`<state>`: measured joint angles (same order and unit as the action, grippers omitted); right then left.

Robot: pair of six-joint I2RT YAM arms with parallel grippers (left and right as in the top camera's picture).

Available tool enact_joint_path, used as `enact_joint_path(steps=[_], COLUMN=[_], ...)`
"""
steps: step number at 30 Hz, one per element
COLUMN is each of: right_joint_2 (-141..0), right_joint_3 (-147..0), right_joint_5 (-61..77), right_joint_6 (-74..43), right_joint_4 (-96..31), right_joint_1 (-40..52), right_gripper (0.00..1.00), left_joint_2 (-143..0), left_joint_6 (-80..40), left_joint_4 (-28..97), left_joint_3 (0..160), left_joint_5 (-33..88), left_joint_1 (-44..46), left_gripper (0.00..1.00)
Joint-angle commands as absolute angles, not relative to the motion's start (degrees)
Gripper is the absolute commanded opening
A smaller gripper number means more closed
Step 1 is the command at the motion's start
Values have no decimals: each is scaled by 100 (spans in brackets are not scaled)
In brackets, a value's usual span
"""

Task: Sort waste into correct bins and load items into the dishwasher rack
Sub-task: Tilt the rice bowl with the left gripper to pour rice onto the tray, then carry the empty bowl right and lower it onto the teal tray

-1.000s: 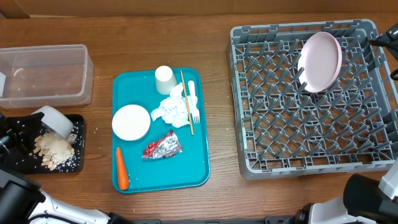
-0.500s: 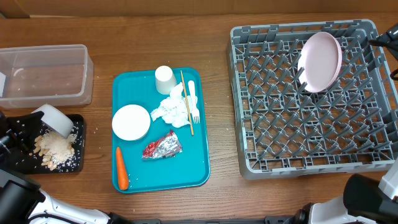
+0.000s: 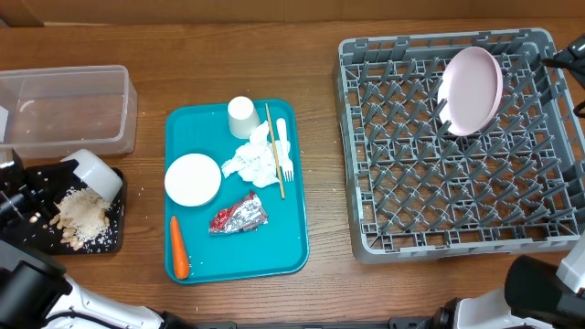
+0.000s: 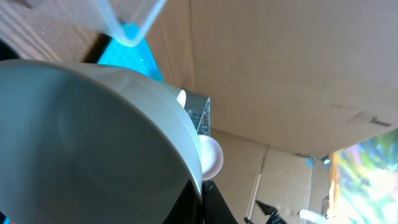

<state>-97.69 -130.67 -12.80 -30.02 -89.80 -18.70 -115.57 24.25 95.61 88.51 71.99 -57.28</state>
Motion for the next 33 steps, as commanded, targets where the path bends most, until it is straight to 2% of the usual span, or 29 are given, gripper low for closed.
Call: enact_joint_path(steps=[1, 8, 14, 19, 25, 29, 33], right_joint_2=[-9786, -9786, -9786, -9786, -9786, -9786, -9786], right_joint_3=[-13054, -13054, -13054, -13054, -13054, -13054, -13056], right_joint_5=[-1275, -1275, -1275, -1275, -1275, -1275, -1275], right_joint_6=[-3048, -3046, -3048, -3048, -3048, -3048, -3046], right_joint_4=[-8971, -8971, -8971, -8971, -8971, -8971, -8971], right_joint_1=[-1872, -1872, -1872, -1872, -1872, -1872, -1872], right_gripper=[100, 100, 100, 100, 100, 100, 100], left_joint_2=[-10899, -10038, -9417, -9338, -9636, -9959, -10359], left_joint_6=[2768, 1612, -635, -1358, -1999, -2239, -2307], left_joint_4=[9579, 9028, 7465, 6731, 6010, 5625, 5426], left_joint_3=[9153, 9456, 9544, 9548, 9548, 9548, 9548], left_joint_5=[7293, 6501, 4316, 3050, 991, 5, -666], left_joint_1=[-5599, -4803, -3468, -2032, -408, 272, 532], left_gripper=[4, 4, 4, 4, 4, 4, 4])
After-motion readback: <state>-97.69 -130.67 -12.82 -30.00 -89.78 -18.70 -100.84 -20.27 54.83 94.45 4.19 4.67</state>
